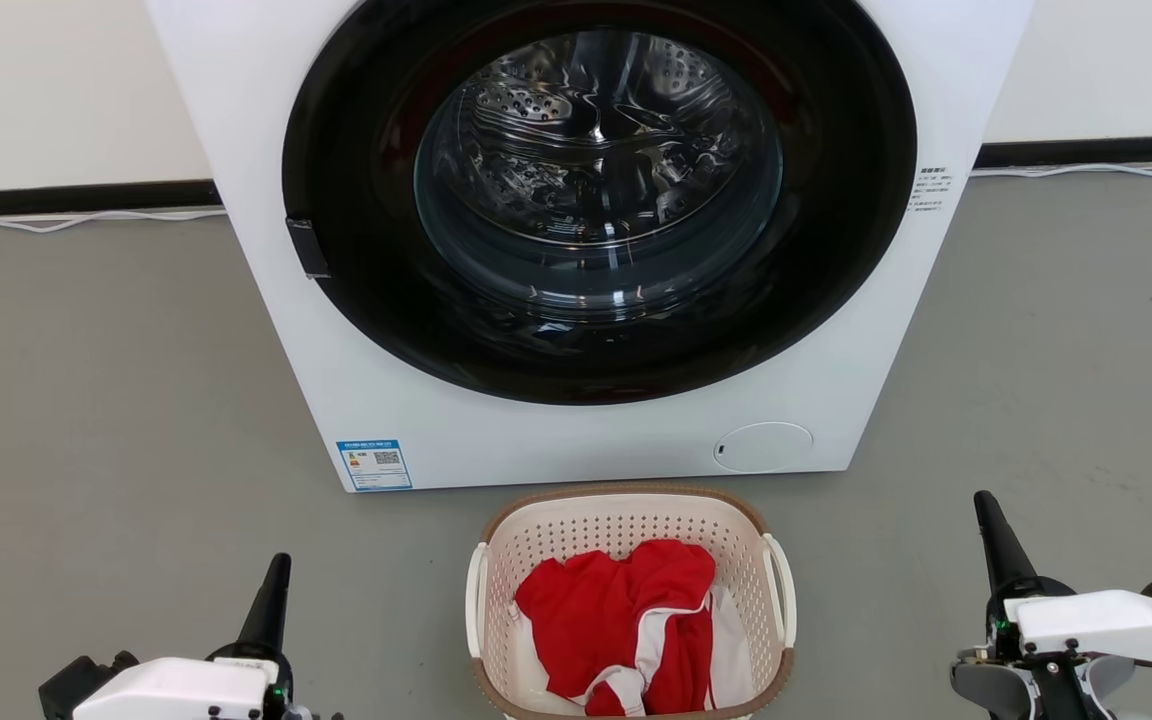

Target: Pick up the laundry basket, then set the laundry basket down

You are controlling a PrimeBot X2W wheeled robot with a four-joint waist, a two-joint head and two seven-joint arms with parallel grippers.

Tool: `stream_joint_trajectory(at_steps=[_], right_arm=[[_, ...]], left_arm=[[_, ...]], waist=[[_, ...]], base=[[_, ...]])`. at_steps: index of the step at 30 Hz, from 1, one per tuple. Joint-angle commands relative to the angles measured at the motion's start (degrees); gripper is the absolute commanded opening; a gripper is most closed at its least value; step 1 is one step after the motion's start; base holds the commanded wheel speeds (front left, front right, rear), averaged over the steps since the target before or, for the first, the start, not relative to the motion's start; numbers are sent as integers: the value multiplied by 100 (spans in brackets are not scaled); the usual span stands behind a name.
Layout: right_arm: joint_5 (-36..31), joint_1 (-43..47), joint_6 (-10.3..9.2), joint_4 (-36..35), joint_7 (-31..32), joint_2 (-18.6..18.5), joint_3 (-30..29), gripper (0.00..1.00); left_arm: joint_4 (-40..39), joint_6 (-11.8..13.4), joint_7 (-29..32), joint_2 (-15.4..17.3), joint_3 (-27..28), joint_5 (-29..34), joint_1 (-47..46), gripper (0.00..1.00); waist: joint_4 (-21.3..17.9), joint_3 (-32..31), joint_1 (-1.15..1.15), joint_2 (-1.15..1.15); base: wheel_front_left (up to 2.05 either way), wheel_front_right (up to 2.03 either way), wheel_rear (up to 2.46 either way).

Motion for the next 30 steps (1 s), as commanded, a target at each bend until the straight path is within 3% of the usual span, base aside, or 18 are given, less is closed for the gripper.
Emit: stream_joint_trajectory(at_steps=[1,24,30], right_arm=[[181,-56,34,-210,61,-18,96,0],[1928,-28,42,-517,437,4,57,0],[1929,-28,42,-517,437,4,57,0]], left_arm=[[-201,-72,53,61,158,-147,-343,0],[-416,-301,438,54,232,-1462,-436,0],[-417,-301,438,54,231,-1463,-435,0]], waist=[[4,0,0,0],[92,3,0,0],[92,3,0,0]], base=[[0,0,0],[0,0,0],[0,0,0]])
